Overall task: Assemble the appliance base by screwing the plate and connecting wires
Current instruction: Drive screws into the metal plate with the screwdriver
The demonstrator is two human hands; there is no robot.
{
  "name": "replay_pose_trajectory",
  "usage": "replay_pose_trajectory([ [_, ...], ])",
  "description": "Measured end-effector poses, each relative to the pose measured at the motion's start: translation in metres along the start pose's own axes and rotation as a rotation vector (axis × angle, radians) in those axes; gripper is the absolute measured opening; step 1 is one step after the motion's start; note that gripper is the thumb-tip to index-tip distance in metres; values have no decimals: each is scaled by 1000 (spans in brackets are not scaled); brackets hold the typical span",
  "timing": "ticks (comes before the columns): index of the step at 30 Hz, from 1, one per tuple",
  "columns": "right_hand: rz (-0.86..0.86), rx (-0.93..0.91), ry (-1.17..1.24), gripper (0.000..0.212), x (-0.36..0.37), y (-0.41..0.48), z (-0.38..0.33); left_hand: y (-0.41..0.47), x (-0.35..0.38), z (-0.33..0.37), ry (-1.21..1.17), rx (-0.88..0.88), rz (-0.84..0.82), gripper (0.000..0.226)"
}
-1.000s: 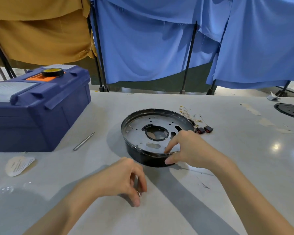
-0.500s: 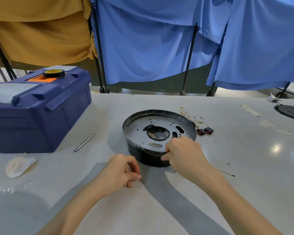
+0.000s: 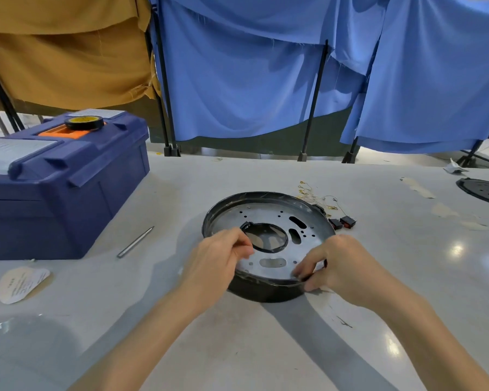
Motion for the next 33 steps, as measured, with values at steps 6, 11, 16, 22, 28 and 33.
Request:
replay_pose_trajectory([
  [6,207,101,0,43,-32,-5,25,-2,1,10,91,83,20,10],
  [11,249,72,49,50,-30,6,23,5,24,-4,-5,-121,-255,24],
  [16,337,-2,116,33,-41,12,23,19,28,-9,-106,-229,-315,29],
  [22,172,-159,375,13,-33,21,-14,42,33,17,-244,-154,-286,16],
  [28,335,-214,313,17,-41,25,-19,49,53,26,-374,-194,-401,16],
  [33,392,-253,252,39,-43,19,-12,50,62,25,-415,-201,-432,18],
])
Point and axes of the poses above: each hand's wrist, its own y-axis towards the middle knuckle, its own x-axis out of the palm, z = x × y, the point moved 10 cm from there along y, towards the middle knuckle, and after that the axes turned 8 degrees about -x, right-handed, at the moved point
